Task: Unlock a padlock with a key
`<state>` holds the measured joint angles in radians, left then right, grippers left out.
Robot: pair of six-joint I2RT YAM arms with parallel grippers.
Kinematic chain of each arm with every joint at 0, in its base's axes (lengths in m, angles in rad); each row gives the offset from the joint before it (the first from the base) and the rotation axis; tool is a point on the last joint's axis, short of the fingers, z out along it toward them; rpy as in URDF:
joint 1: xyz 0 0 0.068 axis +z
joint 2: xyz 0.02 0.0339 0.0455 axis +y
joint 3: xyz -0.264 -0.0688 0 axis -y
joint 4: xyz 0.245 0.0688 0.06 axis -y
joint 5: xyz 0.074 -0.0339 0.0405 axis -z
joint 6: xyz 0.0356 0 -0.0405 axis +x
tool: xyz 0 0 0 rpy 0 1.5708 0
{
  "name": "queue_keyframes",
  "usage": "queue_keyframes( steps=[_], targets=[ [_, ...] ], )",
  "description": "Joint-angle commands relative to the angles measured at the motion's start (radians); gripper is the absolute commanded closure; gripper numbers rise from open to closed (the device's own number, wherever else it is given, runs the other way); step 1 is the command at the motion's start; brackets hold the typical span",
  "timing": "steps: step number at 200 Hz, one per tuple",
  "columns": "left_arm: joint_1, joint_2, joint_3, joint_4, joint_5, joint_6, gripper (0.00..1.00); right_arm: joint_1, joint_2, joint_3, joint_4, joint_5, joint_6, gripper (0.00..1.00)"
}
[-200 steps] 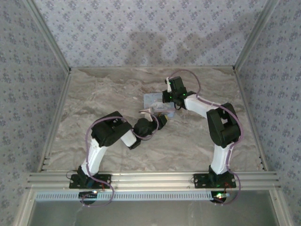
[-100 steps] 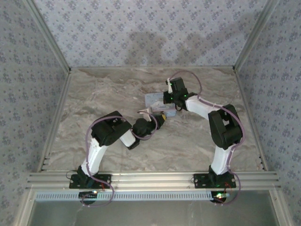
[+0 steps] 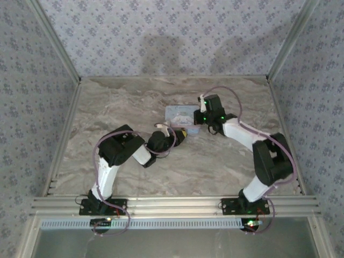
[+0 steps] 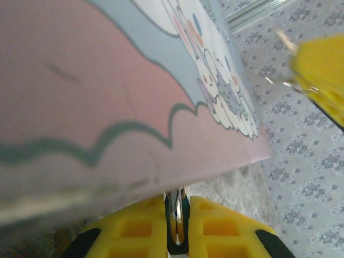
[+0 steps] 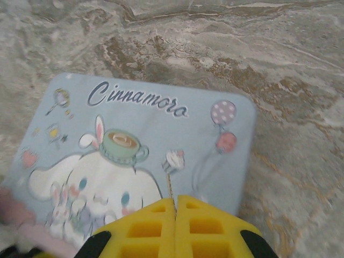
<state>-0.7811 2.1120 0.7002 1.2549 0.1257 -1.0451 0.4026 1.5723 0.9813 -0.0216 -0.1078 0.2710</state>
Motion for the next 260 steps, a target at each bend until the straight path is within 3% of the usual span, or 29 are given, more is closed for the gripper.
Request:
queue_keyframes(
  steps=[1,41,67,96,135,213,260],
  targets=[
    [0.030,0.014,-0.060,-0.310,0.102,0.002,1.00,-0.052,-0.138,-0.103,0.035,-0.152,0.076,1.00],
    [0.052,-0.039,-0.030,-0.375,0.210,-0.002,1.00,-0.113,-0.384,-0.392,0.181,-0.411,0.181,1.00],
    [0.065,-0.058,-0.008,-0.382,0.251,-0.014,1.00,-0.137,-0.529,-0.538,0.261,-0.495,0.245,1.00],
    [0.074,-0.076,0.019,-0.388,0.291,-0.033,1.00,-0.134,-0.587,-0.647,0.371,-0.553,0.305,1.00],
    [0.081,-0.101,0.034,-0.391,0.329,-0.046,1.00,-0.124,-0.505,-0.695,0.490,-0.551,0.344,1.00],
    [0.100,-0.078,0.035,-0.203,0.408,-0.199,1.00,-0.011,-0.232,-0.704,0.780,-0.432,0.467,1.00],
    [0.101,-0.073,0.039,-0.153,0.426,-0.247,1.00,0.004,-0.074,-0.710,0.971,-0.406,0.561,1.00]
  ],
)
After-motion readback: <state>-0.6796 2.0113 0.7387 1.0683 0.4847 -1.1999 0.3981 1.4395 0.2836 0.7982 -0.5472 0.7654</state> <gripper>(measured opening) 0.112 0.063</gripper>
